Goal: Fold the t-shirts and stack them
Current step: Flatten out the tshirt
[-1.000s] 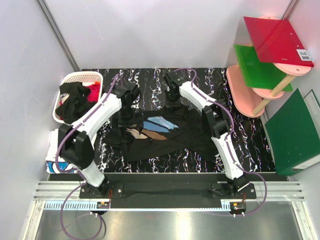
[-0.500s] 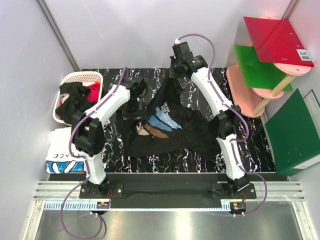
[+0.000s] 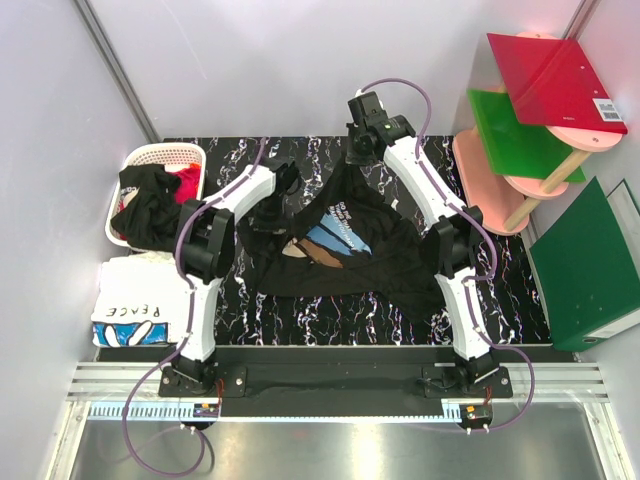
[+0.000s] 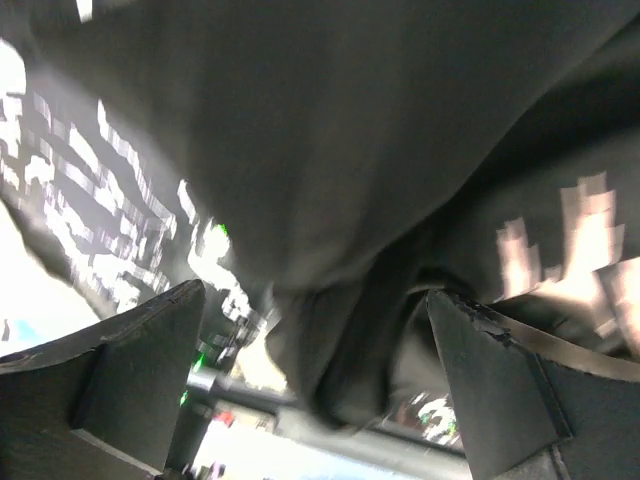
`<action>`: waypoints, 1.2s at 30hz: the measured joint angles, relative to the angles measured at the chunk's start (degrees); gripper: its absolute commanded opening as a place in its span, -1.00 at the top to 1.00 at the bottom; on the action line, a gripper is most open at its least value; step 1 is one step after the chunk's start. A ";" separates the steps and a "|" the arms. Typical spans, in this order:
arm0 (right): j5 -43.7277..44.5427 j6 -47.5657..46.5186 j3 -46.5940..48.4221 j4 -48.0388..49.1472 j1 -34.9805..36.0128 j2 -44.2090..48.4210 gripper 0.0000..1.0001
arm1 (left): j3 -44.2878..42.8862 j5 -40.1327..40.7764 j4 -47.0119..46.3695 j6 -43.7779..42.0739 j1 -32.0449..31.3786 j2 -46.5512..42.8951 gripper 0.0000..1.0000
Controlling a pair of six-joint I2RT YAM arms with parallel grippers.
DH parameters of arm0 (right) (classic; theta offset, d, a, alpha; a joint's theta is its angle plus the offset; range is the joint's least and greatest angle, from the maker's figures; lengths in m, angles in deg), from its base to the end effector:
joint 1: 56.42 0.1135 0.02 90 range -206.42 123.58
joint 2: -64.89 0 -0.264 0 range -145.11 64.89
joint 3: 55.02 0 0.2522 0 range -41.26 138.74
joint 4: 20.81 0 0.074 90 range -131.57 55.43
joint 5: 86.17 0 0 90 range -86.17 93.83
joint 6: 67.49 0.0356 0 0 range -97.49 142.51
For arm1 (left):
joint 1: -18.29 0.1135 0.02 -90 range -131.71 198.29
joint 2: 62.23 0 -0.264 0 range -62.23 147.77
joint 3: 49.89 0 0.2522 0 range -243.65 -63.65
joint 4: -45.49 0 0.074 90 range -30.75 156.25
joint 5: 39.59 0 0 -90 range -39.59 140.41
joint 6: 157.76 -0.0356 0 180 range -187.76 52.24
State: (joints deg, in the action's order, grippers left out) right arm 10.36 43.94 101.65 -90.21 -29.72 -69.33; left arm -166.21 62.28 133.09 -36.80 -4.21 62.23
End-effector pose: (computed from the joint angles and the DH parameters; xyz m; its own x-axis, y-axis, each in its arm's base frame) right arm 0.4591 0.2264 0.3191 -0.7455 0.0314 -0.6658 -0.1125 0.9786 0.1721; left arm 0.3799 -0.1494 0.1872 -0.9907 -0.1346 -0.0195 -0.1355 0.9644 0.2270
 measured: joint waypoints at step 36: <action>0.13 -0.83 -7.04 0.28 -0.13 5.66 1.00 | -17.05 1.46 -0.92 3.65 12.11 0.09 1.00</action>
State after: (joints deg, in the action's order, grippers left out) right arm 10.49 43.11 94.62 -89.92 -29.85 -63.66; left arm -183.26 63.75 132.18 -33.15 7.90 62.32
